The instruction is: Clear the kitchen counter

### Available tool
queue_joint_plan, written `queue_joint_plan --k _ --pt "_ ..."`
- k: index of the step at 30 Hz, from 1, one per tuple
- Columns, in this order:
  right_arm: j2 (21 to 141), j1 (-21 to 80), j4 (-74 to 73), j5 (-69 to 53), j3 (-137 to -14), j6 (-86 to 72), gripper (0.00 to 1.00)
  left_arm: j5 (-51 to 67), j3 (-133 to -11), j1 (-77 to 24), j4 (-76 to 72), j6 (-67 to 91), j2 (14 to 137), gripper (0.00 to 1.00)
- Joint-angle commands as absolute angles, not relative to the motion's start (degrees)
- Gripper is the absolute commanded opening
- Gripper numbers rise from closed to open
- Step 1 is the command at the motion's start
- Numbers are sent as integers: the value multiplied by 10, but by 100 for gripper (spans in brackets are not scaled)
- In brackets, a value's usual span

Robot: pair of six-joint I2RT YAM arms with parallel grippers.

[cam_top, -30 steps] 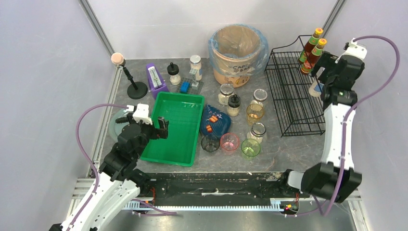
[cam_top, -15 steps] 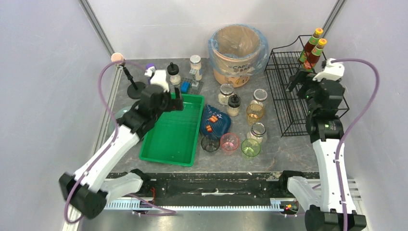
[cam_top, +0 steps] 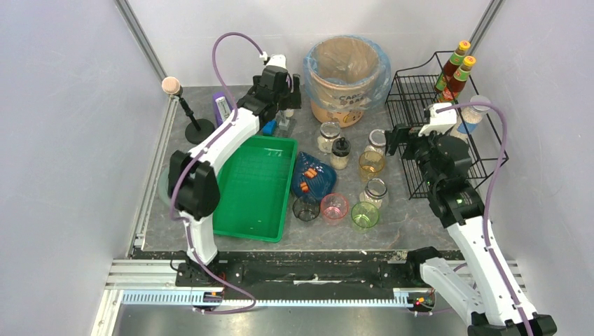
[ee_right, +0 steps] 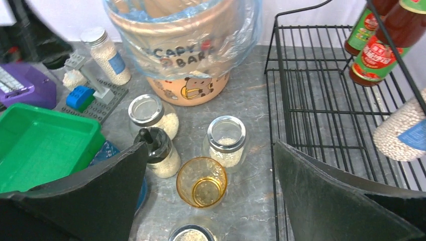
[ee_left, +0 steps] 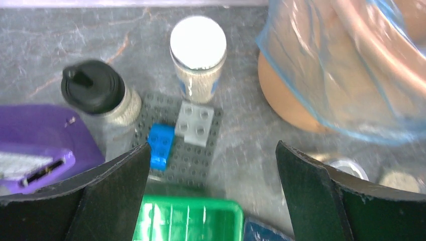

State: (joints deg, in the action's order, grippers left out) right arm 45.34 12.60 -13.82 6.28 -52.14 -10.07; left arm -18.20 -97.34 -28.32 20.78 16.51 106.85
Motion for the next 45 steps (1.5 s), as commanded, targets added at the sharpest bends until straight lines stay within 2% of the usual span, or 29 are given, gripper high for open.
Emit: queue_joint_plan --k 1,8,18,20,24,30,31,39,45 --pt "433 148 -96 67 -494 -70 98 -200 -1097 -255 191 127 1165 100" --pt "412 153 -80 72 -464 -49 98 -162 -1224 -229 203 120 1293 100" --pt "412 153 -82 90 -453 -33 98 -86 -1247 -215 114 136 1356 98" --pt "412 153 -83 91 -453 -31 98 -81 -1248 -213 102 131 1360 94" --pt "415 153 -87 95 -453 -29 98 -76 -1247 -211 88 110 1358 81" --pt "419 153 -90 88 -460 -29 98 -72 -1245 -207 84 74 1328 46" --pt "420 153 -93 87 -462 -29 98 -72 -1244 -206 84 68 1318 43" --pt "425 152 -105 71 -486 -5 98 -52 -1247 -204 88 43 1225 38" --pt "430 152 -105 26 -510 21 98 -15 -1246 -204 142 42 1138 37"
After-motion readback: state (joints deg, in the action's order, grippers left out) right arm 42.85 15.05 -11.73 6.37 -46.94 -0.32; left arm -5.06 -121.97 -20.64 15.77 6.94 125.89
